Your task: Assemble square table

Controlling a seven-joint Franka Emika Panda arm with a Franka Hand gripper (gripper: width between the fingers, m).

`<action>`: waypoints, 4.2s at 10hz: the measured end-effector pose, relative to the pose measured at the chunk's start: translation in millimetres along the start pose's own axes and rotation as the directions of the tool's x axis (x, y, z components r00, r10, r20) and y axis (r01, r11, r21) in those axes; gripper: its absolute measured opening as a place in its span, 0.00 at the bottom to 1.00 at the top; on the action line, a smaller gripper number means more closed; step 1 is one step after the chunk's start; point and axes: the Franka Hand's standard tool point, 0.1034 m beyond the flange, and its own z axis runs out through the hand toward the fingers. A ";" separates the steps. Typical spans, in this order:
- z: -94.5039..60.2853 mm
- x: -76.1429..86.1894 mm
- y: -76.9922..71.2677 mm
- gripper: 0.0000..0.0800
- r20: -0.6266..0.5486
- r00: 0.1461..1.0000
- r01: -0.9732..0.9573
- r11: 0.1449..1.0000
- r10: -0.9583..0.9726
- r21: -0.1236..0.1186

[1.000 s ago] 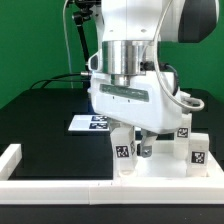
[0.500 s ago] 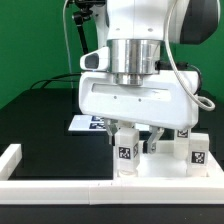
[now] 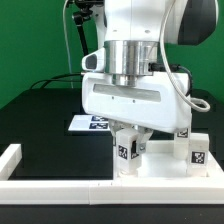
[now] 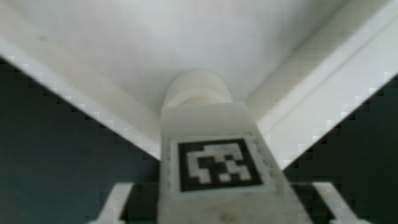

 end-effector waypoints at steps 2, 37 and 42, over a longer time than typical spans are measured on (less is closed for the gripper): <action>1.3 2.1 2.2 0.36 0.009 0.971 -0.240 0.971 0.240 -0.010; 0.1 -0.9 7.5 0.70 0.162 0.680 -0.716 0.695 0.716 -0.067; 0.9 -6.3 5.4 0.81 0.159 0.957 -0.248 0.969 0.244 0.002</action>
Offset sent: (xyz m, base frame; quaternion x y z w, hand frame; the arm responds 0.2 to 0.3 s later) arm -0.0015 0.0045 -0.0097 0.0110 -0.0692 0.4613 0.8845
